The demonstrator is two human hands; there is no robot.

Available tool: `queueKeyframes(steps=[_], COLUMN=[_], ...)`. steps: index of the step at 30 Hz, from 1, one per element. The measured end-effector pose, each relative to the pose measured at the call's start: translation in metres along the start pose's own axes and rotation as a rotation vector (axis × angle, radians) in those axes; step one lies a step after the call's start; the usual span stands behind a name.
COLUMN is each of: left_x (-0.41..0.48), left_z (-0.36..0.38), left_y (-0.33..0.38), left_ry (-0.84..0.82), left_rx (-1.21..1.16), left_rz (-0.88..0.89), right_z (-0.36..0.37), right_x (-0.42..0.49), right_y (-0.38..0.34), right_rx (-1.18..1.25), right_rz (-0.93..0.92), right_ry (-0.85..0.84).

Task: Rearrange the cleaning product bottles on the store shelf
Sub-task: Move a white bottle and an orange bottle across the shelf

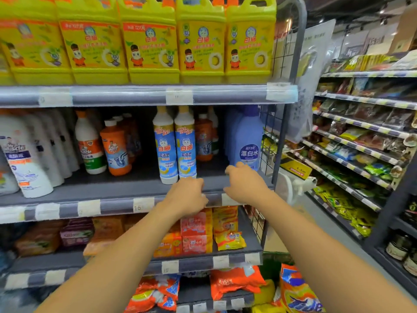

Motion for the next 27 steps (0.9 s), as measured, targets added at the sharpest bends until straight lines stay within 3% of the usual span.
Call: queueKeyframes(steps=[11, 18, 27], left_x=[0.047, 0.062, 0.073], left_z=[0.018, 0.031, 0.032], left_y=[0.007, -0.005, -0.013], left_ry=[-0.019, -0.020, -0.003], left_rx=[0.122, 0.152, 0.171], left_rz=[0.029, 0.086, 0.134], right_z=[-0.003, 0.007, 0.050], right_x=[0.104, 0.182, 0.238], right_y=[0.003, 0.005, 0.009], right_rx=[0.154, 0.665, 1.033], right_rz=[-0.035, 0.185, 0.215], right_ry=[0.003, 0.034, 0.171])
Point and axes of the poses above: each hand's wrist, its own x-axis towards the middle knuckle, its own z-axis out of the palm, y = z × x, the point moved 6 cm from there along x, towards the middle knuckle, and after that the axes turned 8 degrees about -y, right-handed, at the moved point
